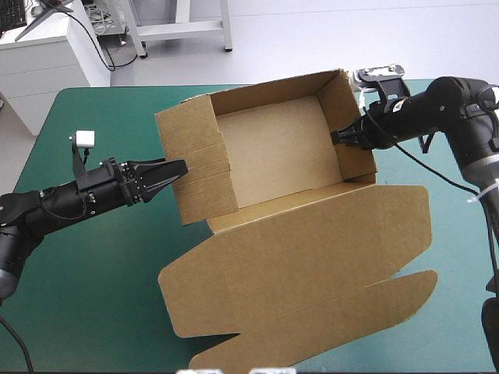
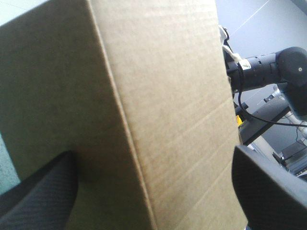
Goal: Fold the box
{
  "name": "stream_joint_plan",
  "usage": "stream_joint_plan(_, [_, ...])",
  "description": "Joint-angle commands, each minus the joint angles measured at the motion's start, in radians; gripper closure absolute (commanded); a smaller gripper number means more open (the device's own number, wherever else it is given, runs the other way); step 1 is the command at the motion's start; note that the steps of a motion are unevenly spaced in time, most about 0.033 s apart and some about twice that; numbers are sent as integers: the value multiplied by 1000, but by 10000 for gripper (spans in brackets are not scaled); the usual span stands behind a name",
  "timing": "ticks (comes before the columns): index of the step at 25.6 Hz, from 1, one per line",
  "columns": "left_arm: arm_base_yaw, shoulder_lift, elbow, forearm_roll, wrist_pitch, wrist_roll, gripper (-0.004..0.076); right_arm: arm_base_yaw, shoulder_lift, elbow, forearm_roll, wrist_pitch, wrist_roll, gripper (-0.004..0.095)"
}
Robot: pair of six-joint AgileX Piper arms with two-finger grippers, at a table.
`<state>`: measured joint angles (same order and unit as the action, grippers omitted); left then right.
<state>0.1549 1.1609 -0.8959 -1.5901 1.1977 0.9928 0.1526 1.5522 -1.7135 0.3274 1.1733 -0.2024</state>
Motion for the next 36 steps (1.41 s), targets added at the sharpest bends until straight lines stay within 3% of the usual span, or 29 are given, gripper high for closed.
stream_joint_plan(1, [-16,-22,-33,-54,81,-34,107,56,-52,-26,-10,-77,54,907])
stream_joint_plan(7, [-127,-22,-138,348,-126,-378,107,149,-64,-26,-154,-131,163,907])
stream_joint_plan(14, [-302,-22,-220,794,-354,-851,107,180,-64,-26,-168,-156,202,907])
stream_joint_plan(17, [-353,-22,-220,911,-438,-971,107,201,-64,-26,-203,-156,209,906])
stream_joint_plan(26, [-382,48,-293,921,-463,-986,142,329,-64,-26,-423,-158,338,907])
stream_joint_plan(31, [-412,50,-292,976,-442,-1034,143,337,-64,-26,-435,-176,375,906])
stream_joint_plan(36, [-574,52,-292,1325,-503,-1351,146,337,-64,-26,-437,-211,393,906])
